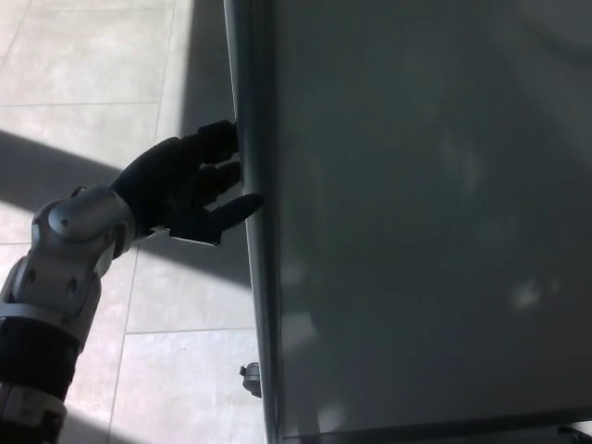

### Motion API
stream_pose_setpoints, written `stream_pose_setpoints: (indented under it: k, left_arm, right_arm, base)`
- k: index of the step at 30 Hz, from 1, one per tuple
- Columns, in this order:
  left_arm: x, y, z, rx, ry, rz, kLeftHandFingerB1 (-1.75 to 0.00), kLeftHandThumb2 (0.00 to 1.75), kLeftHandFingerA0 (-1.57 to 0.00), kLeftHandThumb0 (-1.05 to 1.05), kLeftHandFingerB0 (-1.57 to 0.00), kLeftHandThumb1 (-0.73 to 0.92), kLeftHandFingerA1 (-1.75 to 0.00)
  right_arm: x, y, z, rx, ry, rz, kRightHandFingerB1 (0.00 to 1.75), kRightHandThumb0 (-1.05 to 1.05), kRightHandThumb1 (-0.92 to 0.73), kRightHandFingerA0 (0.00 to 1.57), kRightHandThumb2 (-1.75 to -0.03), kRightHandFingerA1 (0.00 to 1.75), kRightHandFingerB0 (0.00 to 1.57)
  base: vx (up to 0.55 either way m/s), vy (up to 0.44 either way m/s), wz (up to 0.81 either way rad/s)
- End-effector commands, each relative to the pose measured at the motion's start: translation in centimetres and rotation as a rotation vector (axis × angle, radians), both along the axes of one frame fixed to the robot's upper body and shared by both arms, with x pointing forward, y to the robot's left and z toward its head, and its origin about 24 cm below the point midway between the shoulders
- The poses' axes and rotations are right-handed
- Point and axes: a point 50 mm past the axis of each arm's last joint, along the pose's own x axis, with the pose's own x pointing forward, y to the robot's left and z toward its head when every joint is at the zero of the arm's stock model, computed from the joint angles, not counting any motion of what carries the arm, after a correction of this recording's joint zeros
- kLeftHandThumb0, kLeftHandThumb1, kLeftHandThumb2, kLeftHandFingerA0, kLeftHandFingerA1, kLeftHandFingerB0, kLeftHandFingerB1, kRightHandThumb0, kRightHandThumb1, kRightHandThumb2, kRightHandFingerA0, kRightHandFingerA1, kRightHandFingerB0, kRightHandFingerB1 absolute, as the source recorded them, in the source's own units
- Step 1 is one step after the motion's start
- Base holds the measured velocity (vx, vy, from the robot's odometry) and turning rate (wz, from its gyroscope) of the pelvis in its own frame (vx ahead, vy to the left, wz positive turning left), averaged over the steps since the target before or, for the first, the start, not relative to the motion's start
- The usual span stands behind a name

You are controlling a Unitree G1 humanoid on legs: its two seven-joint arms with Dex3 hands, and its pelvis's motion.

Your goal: A white board is being place on the right hand side and parallel to the robot and the robot uses its left hand to grab on the leftside of the whiteboard and drag the whiteboard from the right hand side to the left hand side

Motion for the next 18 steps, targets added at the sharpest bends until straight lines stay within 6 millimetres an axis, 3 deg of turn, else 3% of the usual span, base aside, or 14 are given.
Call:
stream_pose_setpoints:
  k: [1,2,3,4,6,7,9,10,11,14,15,16,18]
  left_arm:
    - [-0.4,-0.5,-0.3,-0.020,0.068,-0.034,-0.02,0.88,0.00,-0.85,0.00,0.52,-0.02]
    - [-0.1,-1.0,-0.5,-0.031,0.079,-0.030,-0.05,0.87,0.00,-0.80,0.00,0.47,-0.07]
    - [0.0,-1.3,-0.4,-0.030,0.078,-0.031,-0.12,0.61,0.00,-0.85,0.00,0.57,-0.16]
    - [0.1,-1.4,-0.3,-0.030,0.080,-0.032,-0.09,0.73,0.00,-0.82,0.00,0.45,-0.14]
    - [0.3,-1.6,-0.5,-0.037,0.092,-0.029,-0.09,0.72,0.00,-0.80,0.00,0.45,-0.12]
    - [0.3,-1.8,-0.6,-0.045,0.099,-0.032,-0.09,0.86,0.00,-0.76,0.00,0.45,-0.12]
    - [0.5,-2.2,-0.6,-0.041,0.104,-0.028,-0.09,0.87,0.00,-0.75,0.00,0.45,-0.15]
    - [0.6,-2.8,-0.7,-0.037,0.107,-0.023,-0.09,0.87,0.00,-0.76,0.00,0.44,-0.14]
    - [0.7,-3.3,-0.8,-0.036,0.108,-0.026,-0.09,0.87,0.00,-0.76,0.00,0.44,-0.15]
    - [0.8,-3.9,-0.9,-0.028,0.095,-0.039,-0.02,0.88,0.00,-0.83,0.00,0.48,-0.08]
    - [0.8,-4.1,-1.0,-0.006,0.085,-0.035,-0.06,0.88,0.00,-0.81,0.00,0.48,-0.10]
    - [0.9,-4.4,-1.1,0.003,0.080,-0.029,-0.10,0.88,0.00,-0.76,0.00,0.45,-0.15]
    - [0.9,-5.0,-1.3,0.007,0.080,-0.024,-0.09,0.88,0.00,-0.77,0.00,0.45,-0.15]
  right_arm:
    - [0.1,-0.4,0.3,-0.013,-0.014,-0.002,0.40,-0.63,-0.73,0.21,-0.92,0.45,0.10]
    - [0.1,-0.4,0.3,-0.012,-0.014,-0.001,0.40,-0.63,-0.73,0.21,-0.92,0.45,0.10]
    - [0.1,-0.4,0.3,-0.008,-0.015,-0.004,0.40,-0.64,-0.73,0.21,-0.92,0.45,0.10]
    - [0.2,-0.4,0.3,-0.005,-0.014,-0.005,0.39,-0.64,-0.73,0.20,-0.92,0.45,0.10]
    - [0.2,-0.4,0.3,-0.010,-0.012,0.002,0.39,-0.64,-0.73,0.20,-0.92,0.45,0.10]
    - [0.2,-0.4,0.3,-0.007,-0.012,0.002,0.39,-0.64,-0.73,0.20,-0.92,0.44,0.10]
    - [0.3,-0.4,0.3,-0.008,-0.012,0.003,0.39,-0.63,-0.73,0.19,-0.92,0.44,0.10]
    - [0.3,-0.4,0.3,0.001,-0.014,-0.002,0.29,-0.56,-0.88,0.29,-0.65,0.35,0.16]
    - [0.3,-0.4,0.3,0.000,-0.014,-0.002,0.39,-0.62,-0.73,0.20,-0.91,0.45,0.10]
    - [0.3,-0.4,0.3,-0.012,-0.005,0.004,0.39,-0.63,-0.73,0.19,-0.92,0.44,0.10]
    - [0.3,-0.4,0.3,-0.004,-0.006,0.003,0.28,-0.59,-0.88,0.28,-0.65,0.35,0.16]
    - [0.3,-0.4,0.3,-0.004,-0.007,0.005,0.39,-0.64,-0.73,0.20,-0.92,0.44,0.10]
    - [0.2,-0.4,0.3,-0.006,-0.008,0.008,0.39,-0.64,-0.73,0.20,-0.92,0.44,0.10]
  base:
    - [0.00,0.000,0.00]
    - [0.00,0.000,0.00]
    - [0.00,0.000,0.00]
    - [0.00,0.000,0.00]
    - [0.00,0.000,0.00]
    - [0.00,0.000,0.00]
    - [0.00,0.000,0.00]
    - [0.00,0.000,0.00]
    - [0.00,0.000,0.00]
    - [0.00,0.000,0.00]
    - [0.00,0.000,0.00]
    - [0.00,0.000,0.00]
    - [0.00,0.000,0.00]
